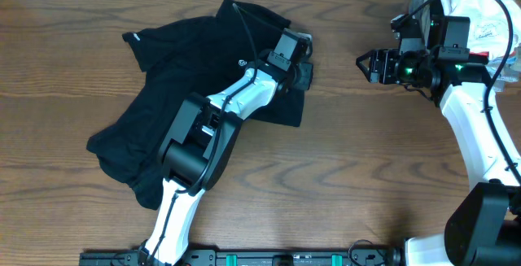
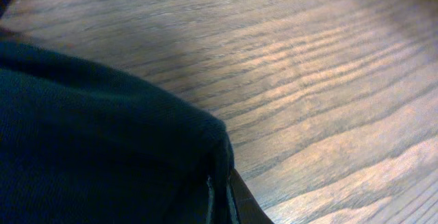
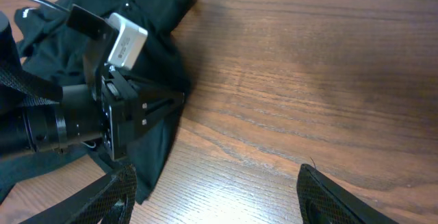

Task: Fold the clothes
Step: 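Drag the shirt with the left gripper toward the table center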

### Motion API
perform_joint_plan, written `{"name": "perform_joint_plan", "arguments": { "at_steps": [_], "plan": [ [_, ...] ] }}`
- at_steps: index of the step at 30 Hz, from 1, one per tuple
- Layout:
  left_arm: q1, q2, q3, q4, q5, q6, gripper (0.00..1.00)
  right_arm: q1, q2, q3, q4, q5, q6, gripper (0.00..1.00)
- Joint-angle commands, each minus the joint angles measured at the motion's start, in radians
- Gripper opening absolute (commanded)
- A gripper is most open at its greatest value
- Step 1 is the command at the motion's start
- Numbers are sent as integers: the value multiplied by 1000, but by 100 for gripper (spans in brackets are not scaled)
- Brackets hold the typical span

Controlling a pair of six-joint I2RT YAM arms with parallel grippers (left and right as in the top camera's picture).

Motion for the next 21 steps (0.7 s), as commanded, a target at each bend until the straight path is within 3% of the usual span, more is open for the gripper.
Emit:
{"name": "perform_joint_plan", "arguments": {
  "at_steps": [1,4,9,21],
  "plan": [
    [7,9,42,11,39,-104,6,-27,7,-5,5,0,0,73],
    [3,9,57,53,104,-127,7,-59,3,-3,11,0,1,73],
    [-23,9,60,150,104,-210,6,-125,-8,-2,30,-8,43,73],
    [-94,9,61,361,103,-259,6,-224,-22,-1,56,-83,60,71]
  ]
}}
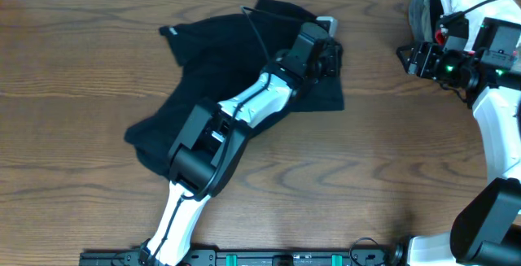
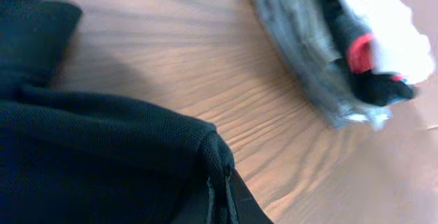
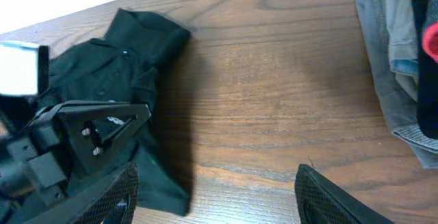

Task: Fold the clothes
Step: 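Drag the shirt with the left gripper toward the table center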

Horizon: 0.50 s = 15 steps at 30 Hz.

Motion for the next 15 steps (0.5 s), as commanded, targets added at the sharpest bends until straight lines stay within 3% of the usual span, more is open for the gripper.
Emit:
{"name": "perform_joint_plan", "arguments": {
  "at_steps": [1,2,5,11,15],
  "plan": [
    [-5,8,27,23,15,-33,6,-16,-21,-1,-5,-31,18,70],
    [-5,8,31,21,15,-33,8,-16,-21,-1,-5,-31,17,71],
    [6,4,38,6,19,-33,96,-16,-21,-1,-5,-31,17,71],
    [61,-56,40,-79,107,-31,98,-17,-21,-1,-13,-31,17,72],
    [132,-163,40,-340,132,48,98,-17,-21,-1,-43,-30,16,72]
  ]
}}
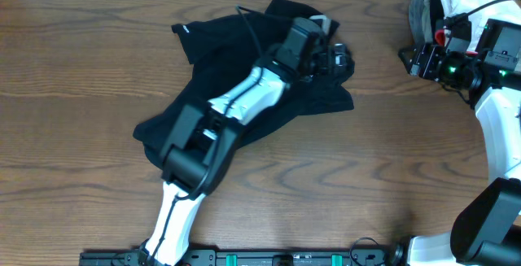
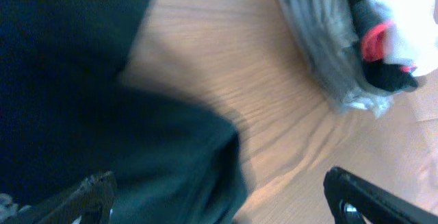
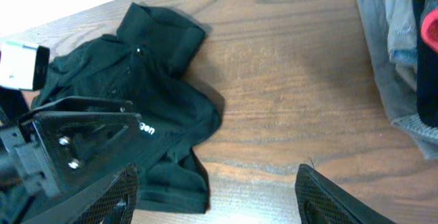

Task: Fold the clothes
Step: 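Drag the shirt with the left gripper toward the table center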

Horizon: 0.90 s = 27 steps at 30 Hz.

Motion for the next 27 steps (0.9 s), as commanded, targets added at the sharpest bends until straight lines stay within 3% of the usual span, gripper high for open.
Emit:
{"name": "perform_joint_plan", "arguments": {
  "at_steps": [1,5,10,14,20,27],
  "plan": [
    [76,-151,25,-179,40,102,98,-5,-21,-2,-23,-17,10,71],
    [170,-283,24,-563,17,283,98,-3,-21,-2,-68,-18,-8,72],
    [246,-372,19,-953,-166,343,98,10,-21,-2,-101,-17,-8,72],
    [250,-381,-17,-1162,-291,346,99,28,-21,-2,-101,-14,-8,71],
    [243,-383,-212,-1160,-294,342,92,46,-21,-2,-103,25,-10,72],
    [244,-474,-469,-1046,-294,194,91,47,-21,-2,-108,36,-19,73]
  ]
}}
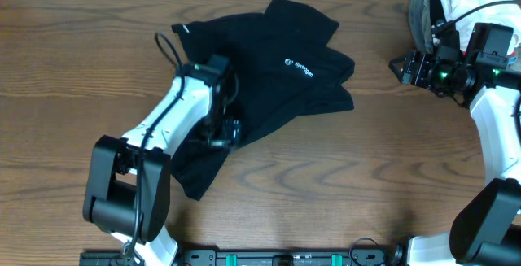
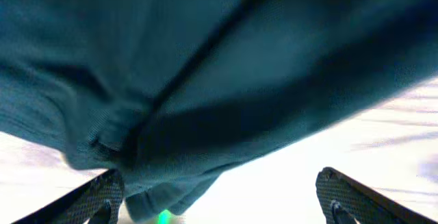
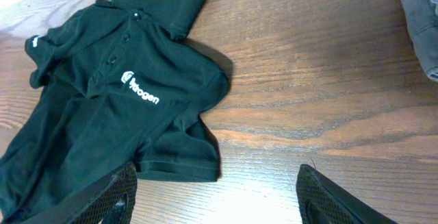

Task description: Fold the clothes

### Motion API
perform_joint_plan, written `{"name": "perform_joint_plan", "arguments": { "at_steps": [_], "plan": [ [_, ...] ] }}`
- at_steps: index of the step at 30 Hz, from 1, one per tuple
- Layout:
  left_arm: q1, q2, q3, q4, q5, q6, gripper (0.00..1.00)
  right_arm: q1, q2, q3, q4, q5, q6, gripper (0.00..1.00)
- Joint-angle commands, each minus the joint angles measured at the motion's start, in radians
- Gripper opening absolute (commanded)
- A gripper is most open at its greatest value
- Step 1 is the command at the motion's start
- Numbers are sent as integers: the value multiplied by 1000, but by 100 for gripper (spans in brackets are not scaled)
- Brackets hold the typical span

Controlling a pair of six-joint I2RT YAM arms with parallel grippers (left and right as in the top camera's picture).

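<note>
A black polo shirt (image 1: 269, 79) with a white chest logo (image 1: 299, 67) lies crumpled and spread across the middle of the table, collar toward the far edge. My left gripper (image 1: 221, 136) hovers low over the shirt's lower body, open; in its wrist view dark fabric (image 2: 205, 66) fills the frame above the gripper (image 2: 219, 203). My right gripper (image 1: 399, 67) is open over bare wood to the right of the shirt. Its wrist view shows the gripper (image 3: 219, 196) with the shirt (image 3: 109, 114) and a sleeve hem off to the left.
A pile of other clothes (image 1: 456, 6), grey and white with a red spot, sits at the far right corner behind the right arm; its grey edge (image 3: 421, 18) shows in the right wrist view. The wooden table (image 1: 366, 176) runs bare to the front and right.
My left gripper, open by the shirt's collar and right side, is now back over the shirt's lower left part. The chest logo is uncovered. The right gripper has barely moved.
First my left gripper was shut on the shirt's right edge, with the shirt lying further left. Then the shirt was further right, still held. Then the jaws stood open and the shirt lay free. The right gripper had drawn back toward the pile. Now the left gripper is over the lower body.
</note>
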Motion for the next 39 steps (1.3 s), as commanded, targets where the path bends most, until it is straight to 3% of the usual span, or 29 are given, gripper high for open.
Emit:
{"name": "perform_joint_plan", "arguments": {
  "at_steps": [1,5,10,14,25,31,39],
  "plan": [
    [0,-92,-84,31,-18,-92,91,11,-20,0,-3,10,-16,73],
    [1,-203,-178,82,-18,-92,91,14,-20,0,-1,10,-15,72],
    [1,-255,-261,137,-19,58,91,34,-20,0,9,10,-15,72],
    [16,-246,-343,280,-19,151,91,47,-20,0,12,10,-15,72],
    [133,-247,-397,420,-21,208,87,60,-20,0,11,13,-15,72],
    [136,-247,-397,375,-5,208,61,60,-20,-1,11,13,-15,72],
    [136,-247,-397,301,20,208,57,60,-20,-1,11,17,-15,72]
  ]
}}
